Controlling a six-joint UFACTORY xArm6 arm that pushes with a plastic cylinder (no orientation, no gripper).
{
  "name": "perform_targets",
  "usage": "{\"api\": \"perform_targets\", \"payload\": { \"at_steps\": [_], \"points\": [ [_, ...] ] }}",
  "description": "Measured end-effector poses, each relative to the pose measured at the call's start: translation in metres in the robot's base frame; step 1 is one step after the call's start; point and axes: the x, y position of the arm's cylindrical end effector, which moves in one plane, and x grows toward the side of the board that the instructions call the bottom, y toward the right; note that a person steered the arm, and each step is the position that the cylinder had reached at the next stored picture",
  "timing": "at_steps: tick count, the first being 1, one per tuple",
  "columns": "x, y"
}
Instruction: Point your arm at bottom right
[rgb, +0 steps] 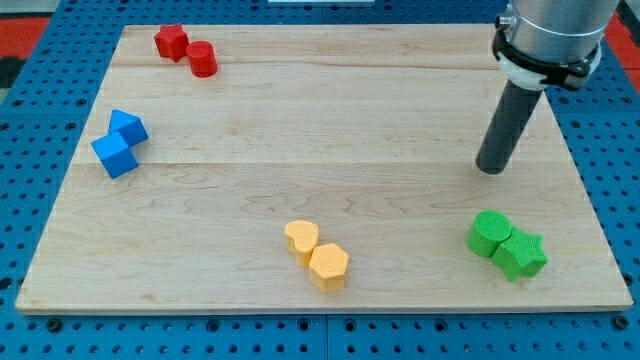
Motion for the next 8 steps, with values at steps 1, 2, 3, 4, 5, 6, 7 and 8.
{"api": "perform_targets", "payload": {
  "at_steps": [1, 2, 3, 4, 5, 6, 7, 8],
  "points": [
    [0.009, 0.042],
    [0.031, 0.091],
    [0.035, 0.106],
    [0.063, 0.111],
    [0.114, 0.117],
    [0.146, 0.096],
    [0.157, 0.086],
    [0.157, 0.086]
  ]
}}
